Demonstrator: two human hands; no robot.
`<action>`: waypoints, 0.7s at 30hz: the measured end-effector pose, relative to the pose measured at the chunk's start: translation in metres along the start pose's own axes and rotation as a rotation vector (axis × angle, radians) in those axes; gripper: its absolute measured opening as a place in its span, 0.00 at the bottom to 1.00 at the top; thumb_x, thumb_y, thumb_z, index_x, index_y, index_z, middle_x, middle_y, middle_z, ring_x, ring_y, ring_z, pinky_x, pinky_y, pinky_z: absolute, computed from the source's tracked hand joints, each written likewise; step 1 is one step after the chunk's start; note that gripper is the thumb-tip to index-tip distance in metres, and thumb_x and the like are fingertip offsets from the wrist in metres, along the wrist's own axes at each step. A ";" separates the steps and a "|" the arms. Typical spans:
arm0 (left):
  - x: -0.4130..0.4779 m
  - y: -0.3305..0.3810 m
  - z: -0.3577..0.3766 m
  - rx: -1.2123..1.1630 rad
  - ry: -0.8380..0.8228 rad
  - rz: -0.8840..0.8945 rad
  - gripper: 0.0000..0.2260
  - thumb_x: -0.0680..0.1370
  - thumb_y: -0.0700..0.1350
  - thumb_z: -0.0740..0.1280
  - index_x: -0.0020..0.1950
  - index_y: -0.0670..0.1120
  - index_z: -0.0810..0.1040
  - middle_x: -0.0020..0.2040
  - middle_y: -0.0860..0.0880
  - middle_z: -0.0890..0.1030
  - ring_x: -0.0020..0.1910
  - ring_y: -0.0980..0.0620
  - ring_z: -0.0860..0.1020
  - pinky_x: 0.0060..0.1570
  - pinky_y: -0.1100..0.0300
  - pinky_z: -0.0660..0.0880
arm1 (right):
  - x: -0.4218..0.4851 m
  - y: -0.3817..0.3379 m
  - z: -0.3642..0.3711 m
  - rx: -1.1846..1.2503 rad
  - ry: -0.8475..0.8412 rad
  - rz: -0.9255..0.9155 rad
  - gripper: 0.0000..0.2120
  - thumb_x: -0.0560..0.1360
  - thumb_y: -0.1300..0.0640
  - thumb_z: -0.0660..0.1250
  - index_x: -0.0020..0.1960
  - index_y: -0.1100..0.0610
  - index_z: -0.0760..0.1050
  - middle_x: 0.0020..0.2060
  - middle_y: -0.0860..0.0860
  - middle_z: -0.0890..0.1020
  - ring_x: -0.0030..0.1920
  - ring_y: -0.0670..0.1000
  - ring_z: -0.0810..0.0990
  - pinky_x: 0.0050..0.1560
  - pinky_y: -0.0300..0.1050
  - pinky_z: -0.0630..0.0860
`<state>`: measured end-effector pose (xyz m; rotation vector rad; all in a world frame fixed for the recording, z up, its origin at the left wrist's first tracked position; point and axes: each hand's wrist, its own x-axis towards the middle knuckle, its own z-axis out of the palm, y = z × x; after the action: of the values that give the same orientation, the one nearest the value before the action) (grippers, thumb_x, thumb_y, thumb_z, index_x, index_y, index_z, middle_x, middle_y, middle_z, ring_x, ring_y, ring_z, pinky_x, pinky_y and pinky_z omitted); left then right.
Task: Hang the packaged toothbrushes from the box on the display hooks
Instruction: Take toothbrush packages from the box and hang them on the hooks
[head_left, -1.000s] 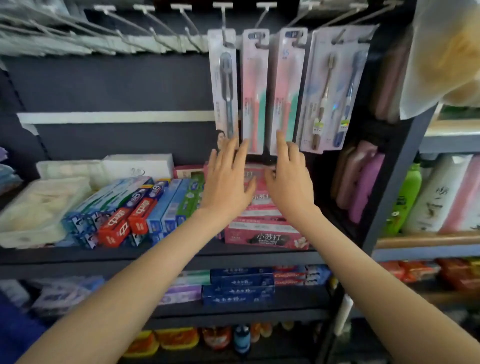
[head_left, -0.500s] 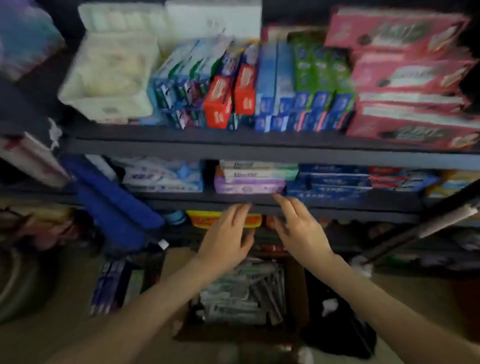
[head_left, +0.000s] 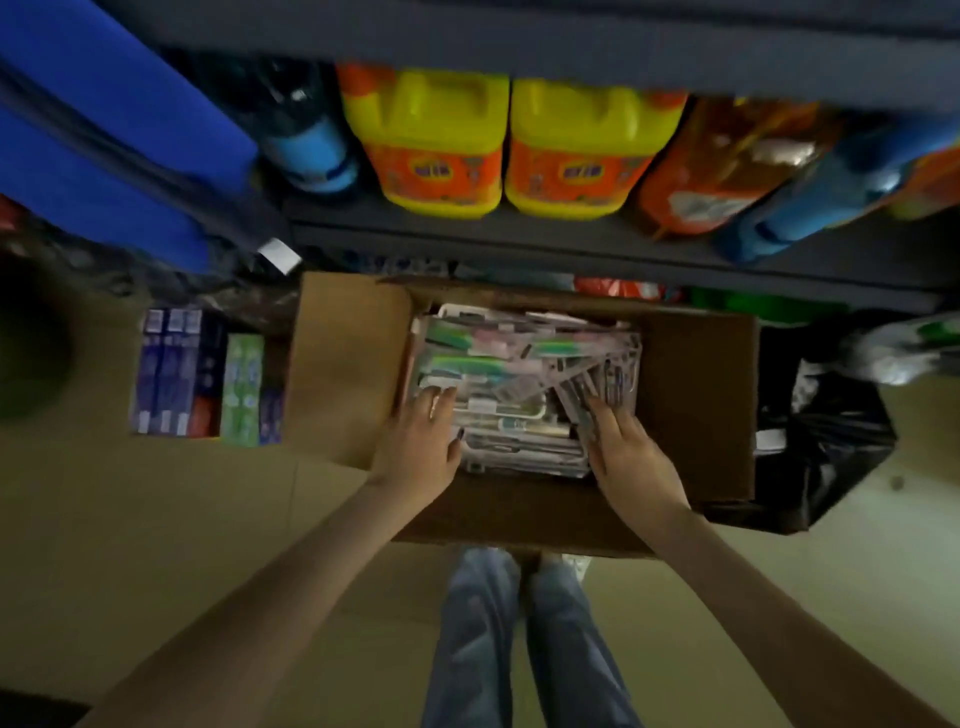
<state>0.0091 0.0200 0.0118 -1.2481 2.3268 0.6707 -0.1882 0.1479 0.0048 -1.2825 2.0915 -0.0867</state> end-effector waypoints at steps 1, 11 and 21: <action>0.012 -0.004 0.016 0.001 -0.009 -0.014 0.27 0.82 0.51 0.59 0.78 0.47 0.54 0.75 0.47 0.60 0.70 0.48 0.67 0.63 0.57 0.69 | 0.009 0.007 0.014 -0.001 -0.019 0.015 0.26 0.82 0.57 0.56 0.77 0.55 0.52 0.69 0.54 0.67 0.68 0.55 0.68 0.63 0.50 0.70; 0.099 -0.024 0.118 -0.041 -0.018 -0.084 0.32 0.80 0.51 0.64 0.78 0.46 0.51 0.76 0.46 0.56 0.75 0.46 0.57 0.73 0.52 0.57 | 0.134 0.045 0.102 -0.063 -0.030 -0.075 0.27 0.82 0.55 0.57 0.78 0.56 0.51 0.72 0.55 0.64 0.72 0.56 0.61 0.69 0.51 0.63; 0.119 -0.042 0.123 -0.051 0.028 -0.033 0.34 0.80 0.50 0.63 0.79 0.45 0.47 0.78 0.45 0.53 0.77 0.47 0.53 0.74 0.54 0.52 | 0.218 0.017 0.136 0.059 -0.016 -0.004 0.27 0.78 0.52 0.65 0.73 0.60 0.64 0.68 0.59 0.70 0.68 0.60 0.65 0.65 0.48 0.62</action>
<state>-0.0003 -0.0047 -0.1626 -1.3234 2.3205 0.7093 -0.1864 0.0171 -0.2175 -1.2480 2.0574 -0.1386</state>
